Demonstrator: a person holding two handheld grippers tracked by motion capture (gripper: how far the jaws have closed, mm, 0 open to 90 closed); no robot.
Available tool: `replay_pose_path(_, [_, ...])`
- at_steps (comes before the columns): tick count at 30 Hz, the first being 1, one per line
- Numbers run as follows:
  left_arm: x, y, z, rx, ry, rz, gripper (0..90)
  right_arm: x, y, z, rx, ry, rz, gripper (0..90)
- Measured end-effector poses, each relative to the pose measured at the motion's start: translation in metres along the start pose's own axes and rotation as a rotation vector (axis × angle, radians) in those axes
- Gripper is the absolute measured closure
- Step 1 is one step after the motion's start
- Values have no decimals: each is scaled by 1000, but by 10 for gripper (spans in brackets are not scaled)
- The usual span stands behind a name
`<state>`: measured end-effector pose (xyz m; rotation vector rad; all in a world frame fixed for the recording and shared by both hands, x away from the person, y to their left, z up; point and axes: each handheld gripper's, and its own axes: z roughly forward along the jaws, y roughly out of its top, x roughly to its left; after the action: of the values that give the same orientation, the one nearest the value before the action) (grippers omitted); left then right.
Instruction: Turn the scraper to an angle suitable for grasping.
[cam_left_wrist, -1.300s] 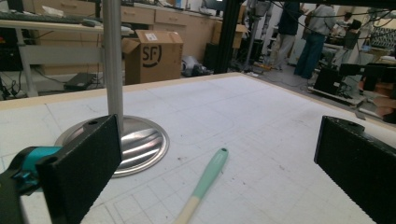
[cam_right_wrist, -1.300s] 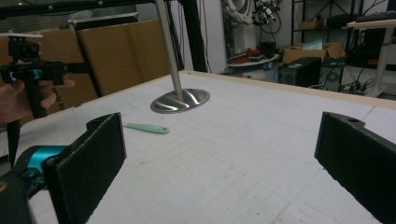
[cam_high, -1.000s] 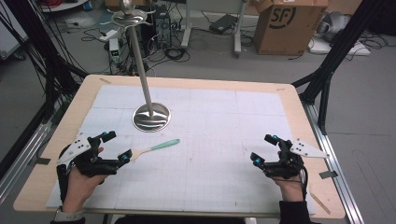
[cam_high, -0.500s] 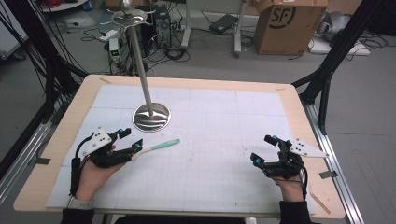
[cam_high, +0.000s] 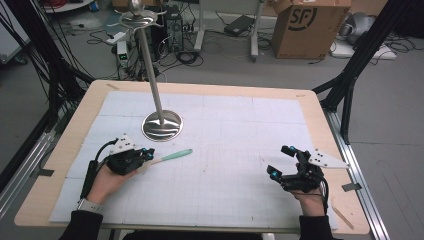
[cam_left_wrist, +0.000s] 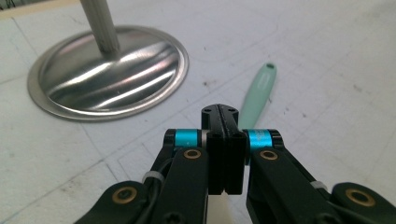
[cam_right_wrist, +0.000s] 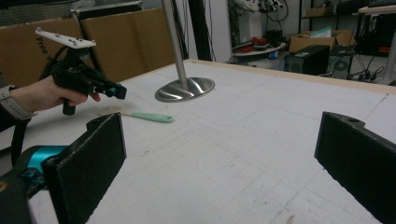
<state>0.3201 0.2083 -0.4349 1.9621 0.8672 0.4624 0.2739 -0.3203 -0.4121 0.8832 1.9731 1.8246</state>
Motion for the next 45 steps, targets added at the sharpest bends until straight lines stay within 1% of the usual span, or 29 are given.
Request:
replay_pose_path(3, [4, 8, 3, 1, -20, -19, 898, 0, 0, 0, -2, -2, 0, 9])
replay_pose_path(4, [5, 11, 5, 19, -20, -27, 897, 0, 0, 0, -3, -1, 1, 9])
replay_pose_path(5, [7, 13, 8, 38, -16, -26, 898, 0, 0, 0, -2, -1, 0, 9])
replay_pose_path(6, [7, 14, 11, 48, -21, -26, 898, 0, 0, 0, -1, 0, 2, 9])
replay_pose_path(8, [8, 17, 18, 61, -36, -19, 897, 0, 0, 0, 0, 0, 3, 9])
replay_pose_path(11, [6, 18, 32, 114, -38, 7, 897, 0, 0, 0, 3, 3, 1, 9])
replay_pose_path(12, [6, 18, 36, 125, -41, 9, 897, 0, 0, 1, 2, 3, 2, 9])
replay_pose_path(14, [3, 19, 43, 137, -54, 32, 897, 0, 0, 1, 4, 4, 1, 9])
replay_pose_path(17, [2, 17, 52, 164, -55, 49, 897, 0, 0, 1, 4, 4, 1, 9])
replay_pose_path(18, [2, 18, 52, 162, -57, 48, 896, 0, 0, 0, 3, 3, 4, 9])
replay_pose_path(19, [1, 18, 51, 166, -45, 45, 896, 0, 0, 0, 1, 1, 2, 9])
replay_pose_path(20, [-2, 18, 50, 176, -33, 58, 897, 0, 0, 0, -2, 5, 7, 10])
replay_pose_path(22, [-11, 18, 49, 188, -29, 110, 898, 0, 0, 0, 1, 5, 8, 10])
replay_pose_path(23, [-14, 19, 48, 193, -30, 120, 898, 0, 0, 0, 1, 5, 8, 10])
replay_pose_path(25, [-21, 18, 45, 206, -57, 143, 899, -1, -1, 1, 5, 4, 5, 9])
replay_pose_path(27, [-24, 17, 43, 208, -76, 145, 899, 0, 0, 0, 1, -5, -10, 10])
replay_pose_path(29, [-27, 14, 40, 196, -98, 134, 899, 0, 0, -1, -3, -7, -8, 10])
replay_pose_path(31, [-28, 13, 38, 194, -113, 139, 899, 0, 0, -2, -5, -7, -2, 9])
replay_pose_path(32, [-28, 13, 37, 191, -108, 143, 898, 0, 0, -2, -7, -7, -5, 10])
replay_pose_path(33, [-27, 14, 36, 178, -96, 142, 898, 0, 0, -3, -8, -6, -4, 10])
replay_pose_path(35, [-18, 15, 32, 172, -81, 120, 898, 0, 0, -2, -5, -4, -6, 10])
replay_pose_path(38, [-5, 14, 26, 192, -51, 74, 897, 0, 0, -2, -7, -4, -6, 9])
replay_pose_path(39, [-2, 12, 25, 200, -43, 66, 897, 0, 0, -2, -6, -2, -3, 10])
replay_pose_path(41, [2, 8, 24, 233, -32, 78, 897, -1, 0, -1, 1, -4, -1, 10])
replay_pose_path(42, [3, 7, 23, 222, -39, 77, 897, -1, -1, -1, 2, -3, -3, 10])
replay_pose_path(43, [2, 7, 22, 229, -38, 80, 898, 0, -1, 0, 7, -1, -1, 10])
replay_pose_path(45, [-3, 7, 21, 238, -39, 113, 899, 0, -1, 0, 5, -3, -5, 10])
